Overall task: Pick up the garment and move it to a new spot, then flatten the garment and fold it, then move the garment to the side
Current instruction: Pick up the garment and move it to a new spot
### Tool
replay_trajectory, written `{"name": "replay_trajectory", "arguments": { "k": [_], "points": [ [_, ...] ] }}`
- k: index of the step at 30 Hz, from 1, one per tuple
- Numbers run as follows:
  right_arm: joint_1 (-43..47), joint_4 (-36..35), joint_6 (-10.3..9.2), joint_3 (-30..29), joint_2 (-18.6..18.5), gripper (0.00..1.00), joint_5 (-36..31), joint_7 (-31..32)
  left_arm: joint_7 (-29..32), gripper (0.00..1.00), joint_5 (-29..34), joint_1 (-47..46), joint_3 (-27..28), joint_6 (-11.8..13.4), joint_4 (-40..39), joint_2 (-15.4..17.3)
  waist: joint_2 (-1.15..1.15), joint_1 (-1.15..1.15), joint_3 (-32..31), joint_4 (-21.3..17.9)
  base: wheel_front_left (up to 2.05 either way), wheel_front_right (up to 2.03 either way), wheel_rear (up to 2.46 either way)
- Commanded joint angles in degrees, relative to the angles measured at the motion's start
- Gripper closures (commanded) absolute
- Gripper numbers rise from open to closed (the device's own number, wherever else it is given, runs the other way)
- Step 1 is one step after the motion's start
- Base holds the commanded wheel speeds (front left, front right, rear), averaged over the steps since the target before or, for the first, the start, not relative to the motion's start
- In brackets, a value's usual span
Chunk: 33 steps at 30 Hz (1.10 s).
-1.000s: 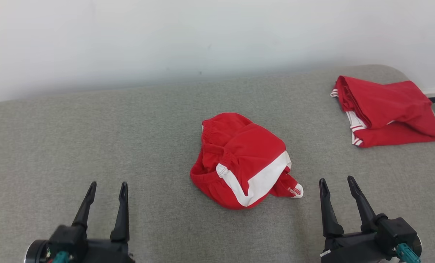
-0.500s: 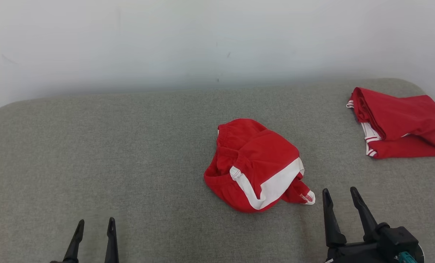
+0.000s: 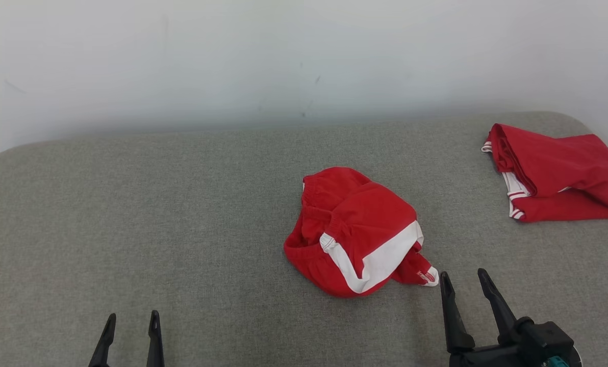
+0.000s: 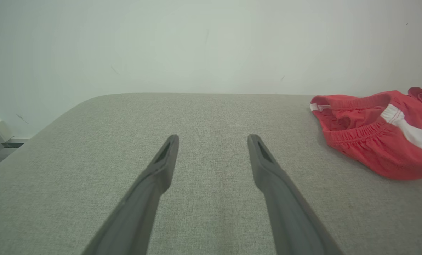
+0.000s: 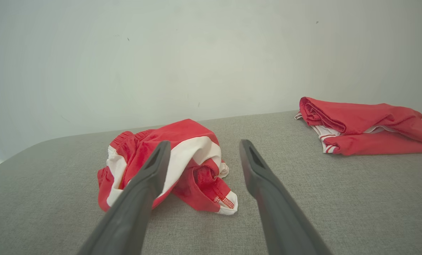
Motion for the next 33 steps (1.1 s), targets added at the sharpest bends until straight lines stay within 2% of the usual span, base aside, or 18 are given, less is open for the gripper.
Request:
{"name": "replay_trajectory", "arguments": {
  "k": [1,10,33],
  "points": [
    [0.16,0.10,-0.16,0.11,0.10,0.00,0.14,0.00,-0.16,0.00,0.37,0.45,0.10,-0.16,0.11,-0.10,0.00,0.00,-0.01,-0.05,0.00,0.00,0.00],
    [0.24,-0.10,-0.16,-0.07,0.10,0.00,-0.01,0.00,-0.17,0.00,-0.69,0.67,-0.17,0.97,-0.04,-0.13,0.00,0.00,0.07,-0.39,0.00,0.00,0.00],
    [0.25,-0.03,-0.16,-0.42,0.10,0.00,0.04,0.00,-0.17,0.00,-0.50,-0.02,0.09,1.13,0.49,-0.14,0.00,0.00,0.35,-0.70,0.00,0.00,0.00]
  ]
}}
